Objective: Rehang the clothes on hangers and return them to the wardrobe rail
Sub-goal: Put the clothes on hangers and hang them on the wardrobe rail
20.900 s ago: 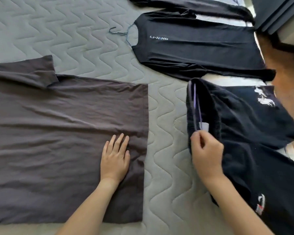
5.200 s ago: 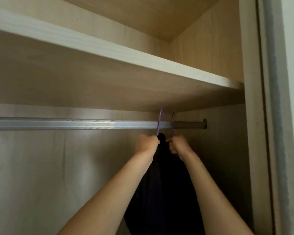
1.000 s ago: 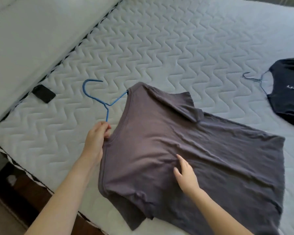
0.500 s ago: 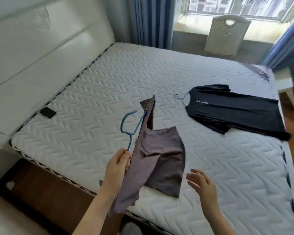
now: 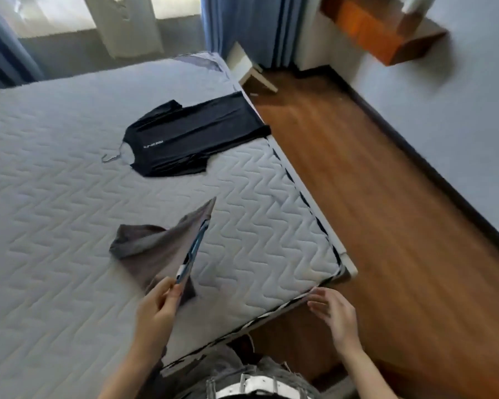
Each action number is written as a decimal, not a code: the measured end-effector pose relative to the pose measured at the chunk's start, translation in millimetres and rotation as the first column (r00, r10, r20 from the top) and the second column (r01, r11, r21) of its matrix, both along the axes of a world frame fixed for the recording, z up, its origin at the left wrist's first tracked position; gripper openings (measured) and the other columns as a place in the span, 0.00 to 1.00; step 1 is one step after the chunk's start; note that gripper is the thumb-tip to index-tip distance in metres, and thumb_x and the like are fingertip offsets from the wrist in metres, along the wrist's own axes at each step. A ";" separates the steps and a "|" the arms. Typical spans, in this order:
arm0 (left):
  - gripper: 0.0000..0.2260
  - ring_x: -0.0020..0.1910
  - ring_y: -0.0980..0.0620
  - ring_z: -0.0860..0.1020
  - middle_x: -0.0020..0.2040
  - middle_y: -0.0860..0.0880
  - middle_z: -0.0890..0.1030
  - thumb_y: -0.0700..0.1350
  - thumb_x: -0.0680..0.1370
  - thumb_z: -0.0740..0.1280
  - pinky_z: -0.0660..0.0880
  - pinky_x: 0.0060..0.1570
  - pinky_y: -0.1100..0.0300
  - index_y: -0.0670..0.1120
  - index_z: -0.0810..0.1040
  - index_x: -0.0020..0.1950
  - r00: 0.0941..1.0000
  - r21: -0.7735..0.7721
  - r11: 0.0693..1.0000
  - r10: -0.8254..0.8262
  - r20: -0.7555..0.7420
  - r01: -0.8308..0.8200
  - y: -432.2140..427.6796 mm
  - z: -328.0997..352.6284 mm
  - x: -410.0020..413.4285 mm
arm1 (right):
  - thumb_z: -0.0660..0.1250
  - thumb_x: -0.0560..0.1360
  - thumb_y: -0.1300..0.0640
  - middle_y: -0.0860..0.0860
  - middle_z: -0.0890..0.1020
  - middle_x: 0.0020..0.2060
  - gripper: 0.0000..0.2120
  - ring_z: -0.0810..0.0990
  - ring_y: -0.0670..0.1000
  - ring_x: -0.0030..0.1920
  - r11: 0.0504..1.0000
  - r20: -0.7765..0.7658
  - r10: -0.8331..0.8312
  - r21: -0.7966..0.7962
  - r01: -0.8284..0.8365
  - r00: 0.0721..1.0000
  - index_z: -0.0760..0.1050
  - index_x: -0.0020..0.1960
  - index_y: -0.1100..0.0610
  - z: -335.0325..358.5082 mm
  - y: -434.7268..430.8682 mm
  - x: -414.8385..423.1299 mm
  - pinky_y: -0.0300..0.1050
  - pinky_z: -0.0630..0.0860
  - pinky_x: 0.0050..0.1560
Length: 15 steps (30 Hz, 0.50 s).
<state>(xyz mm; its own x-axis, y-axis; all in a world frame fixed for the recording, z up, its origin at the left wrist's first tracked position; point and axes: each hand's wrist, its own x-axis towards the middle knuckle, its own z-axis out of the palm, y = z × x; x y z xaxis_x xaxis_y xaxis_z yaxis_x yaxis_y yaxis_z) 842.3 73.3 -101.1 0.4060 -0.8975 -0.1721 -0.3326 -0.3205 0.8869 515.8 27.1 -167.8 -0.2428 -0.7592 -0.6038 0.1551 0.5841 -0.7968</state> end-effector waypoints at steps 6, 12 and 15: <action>0.13 0.28 0.55 0.64 0.27 0.52 0.66 0.37 0.79 0.65 0.60 0.28 0.54 0.47 0.73 0.35 0.946 0.062 0.944 -0.325 -0.016 0.325 -64.1 -16.2 -45.2 | 0.57 0.82 0.60 0.63 0.83 0.43 0.13 0.82 0.60 0.44 0.973 -0.110 -0.217 0.052 0.224 0.970 0.79 0.49 0.63 0.0 29.3 -47.3 0.48 0.81 0.44; 0.13 0.28 0.60 0.67 0.27 0.51 0.70 0.35 0.79 0.64 0.63 0.30 0.67 0.44 0.73 0.35 0.840 -0.013 0.841 -0.542 -0.020 0.541 -136.7 6.9 -126.8 | 0.57 0.83 0.59 0.64 0.83 0.44 0.14 0.83 0.62 0.46 0.911 -0.152 -0.399 0.048 0.410 0.904 0.79 0.49 0.64 -1.9 31.7 -114.1 0.53 0.80 0.48; 0.14 0.28 0.60 0.69 0.27 0.55 0.72 0.36 0.79 0.64 0.64 0.30 0.68 0.46 0.73 0.33 0.818 -0.009 0.818 -0.575 -0.015 0.575 -177.4 4.1 -179.3 | 0.57 0.83 0.59 0.64 0.83 0.44 0.14 0.83 0.62 0.46 0.885 -0.152 -0.451 0.053 0.463 0.880 0.78 0.52 0.65 -11.6 19.7 -162.5 0.53 0.80 0.48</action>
